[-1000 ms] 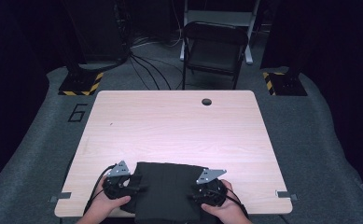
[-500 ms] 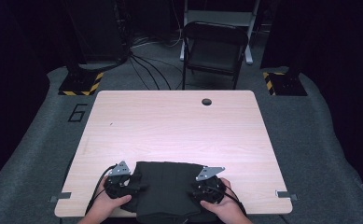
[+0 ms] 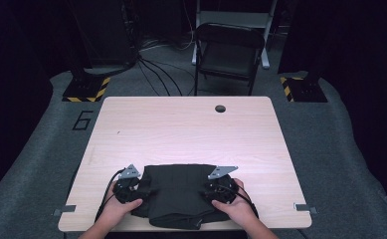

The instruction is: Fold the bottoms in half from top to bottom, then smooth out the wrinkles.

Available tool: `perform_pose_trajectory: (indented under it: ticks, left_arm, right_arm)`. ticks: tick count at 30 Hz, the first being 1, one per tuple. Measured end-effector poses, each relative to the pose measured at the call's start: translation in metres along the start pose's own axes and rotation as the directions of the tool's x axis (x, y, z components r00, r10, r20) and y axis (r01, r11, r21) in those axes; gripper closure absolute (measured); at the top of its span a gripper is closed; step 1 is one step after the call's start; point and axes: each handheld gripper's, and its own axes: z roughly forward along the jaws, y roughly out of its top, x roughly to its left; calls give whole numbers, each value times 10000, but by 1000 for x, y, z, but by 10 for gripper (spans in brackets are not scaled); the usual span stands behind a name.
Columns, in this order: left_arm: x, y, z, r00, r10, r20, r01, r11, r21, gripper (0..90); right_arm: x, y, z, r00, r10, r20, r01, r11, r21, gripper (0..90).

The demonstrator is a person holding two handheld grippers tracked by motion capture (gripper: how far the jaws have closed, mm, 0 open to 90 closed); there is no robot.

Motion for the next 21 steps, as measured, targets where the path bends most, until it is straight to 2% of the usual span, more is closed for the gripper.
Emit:
perform_pose_trajectory:
  ticks: [3, 5, 6, 7, 8, 12, 17, 18, 21]
  left_arm:
    - [3, 2, 1, 10000, 31, -61, -31, 10000, 11, 440]
    - [4, 3, 3, 9998, -25, -181, 23, 10000, -74, 440]
    - [4, 4, 2, 9998, -131, -113, 132, 9999, 39, 440]
    - [6, 5, 4, 9997, -73, -218, 72, 10000, -65, 439]
    - [6, 5, 4, 9997, -73, -218, 72, 10000, -65, 440]
    - [8, 7, 6, 9993, -261, -258, 256, 9995, -203, 440]
    - [12, 10, 8, 9991, -206, -373, 198, 9996, -211, 440]
    - [13, 11, 8, 9992, -143, -364, 140, 9999, -95, 440]
    - [16, 14, 10, 9984, -315, -464, 312, 9995, -90, 440]
  right_arm:
    - [-4, 3, 2, 9999, 91, 101, -91, 10000, -33, 573]
    - [-6, 4, 4, 9998, 147, 146, -146, 9999, -61, 569]
    - [-7, 6, 5, 9998, 109, 183, -108, 9999, -64, 568]
    - [-7, 7, 5, 9995, 259, 177, -259, 9997, 4, 568]
    - [-9, 7, 5, 9997, 131, 197, -130, 9999, -27, 567]
    - [-11, 9, 7, 9994, 170, 309, -166, 9998, -145, 564]
    - [-14, 13, 10, 9991, 192, 373, -191, 9998, -36, 558]
    - [-15, 14, 10, 9990, 117, 428, -116, 9999, -43, 557]
    - [-19, 18, 12, 9985, 160, 523, -161, 9999, 13, 553]
